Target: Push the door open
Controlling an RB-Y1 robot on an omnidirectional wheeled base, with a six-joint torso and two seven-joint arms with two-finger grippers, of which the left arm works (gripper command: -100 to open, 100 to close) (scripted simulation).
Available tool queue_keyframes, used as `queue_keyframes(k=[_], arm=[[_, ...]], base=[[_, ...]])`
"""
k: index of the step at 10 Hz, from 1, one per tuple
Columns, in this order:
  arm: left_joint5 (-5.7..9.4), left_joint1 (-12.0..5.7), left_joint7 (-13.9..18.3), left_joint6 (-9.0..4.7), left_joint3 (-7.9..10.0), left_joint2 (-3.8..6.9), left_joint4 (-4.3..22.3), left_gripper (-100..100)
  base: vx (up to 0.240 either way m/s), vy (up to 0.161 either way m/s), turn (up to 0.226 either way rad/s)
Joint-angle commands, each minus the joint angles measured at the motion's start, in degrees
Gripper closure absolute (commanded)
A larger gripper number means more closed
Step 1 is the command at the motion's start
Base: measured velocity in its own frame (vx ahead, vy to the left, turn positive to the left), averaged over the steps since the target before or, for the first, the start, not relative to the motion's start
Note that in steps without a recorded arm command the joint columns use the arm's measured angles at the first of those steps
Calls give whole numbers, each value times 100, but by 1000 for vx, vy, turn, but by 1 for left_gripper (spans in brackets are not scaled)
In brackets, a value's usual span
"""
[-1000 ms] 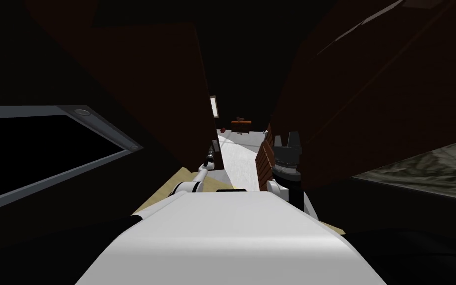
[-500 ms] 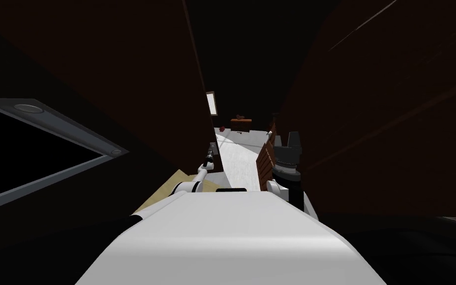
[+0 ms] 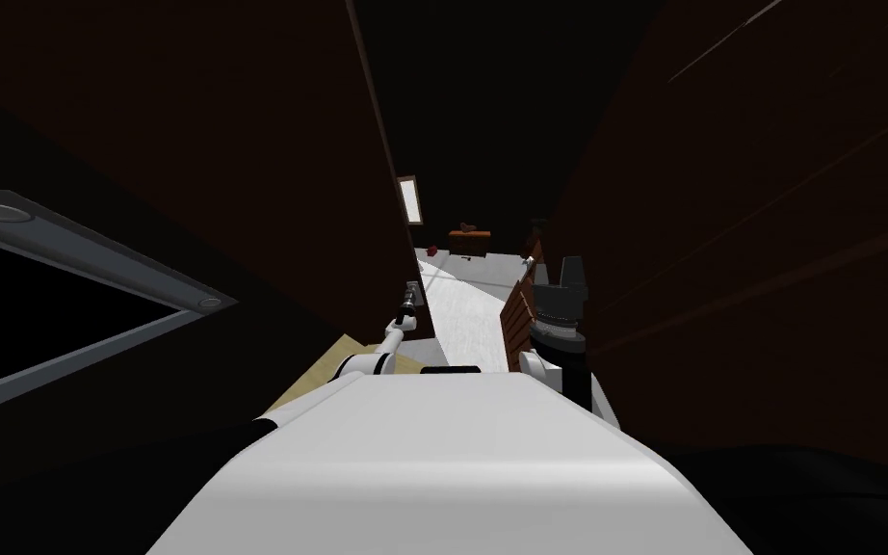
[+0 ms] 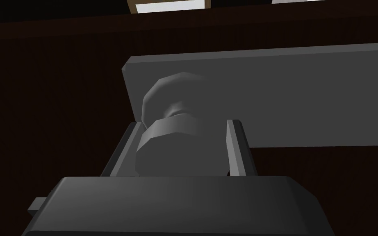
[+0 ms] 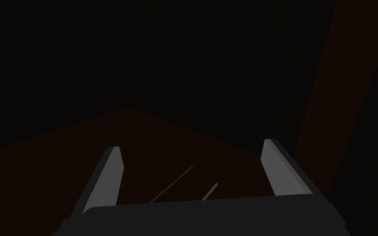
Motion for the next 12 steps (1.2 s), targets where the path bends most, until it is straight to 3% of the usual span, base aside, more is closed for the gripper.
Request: queue_keyframes(k=[1, 4, 5, 8, 12], arm=[[-1, 19, -1, 10, -3, -8, 13, 100], [-1, 19, -1, 10, -3, -8, 13, 100], [26, 41, -25, 21, 66, 35, 28, 100], [46, 46, -42, 23, 114, 63, 30, 100], [126, 66, -115, 29, 315, 171, 38, 100]], base=[[-30, -2, -1], [-11, -1, 2], [74, -30, 23], [123, -44, 30], [180, -56, 33]])
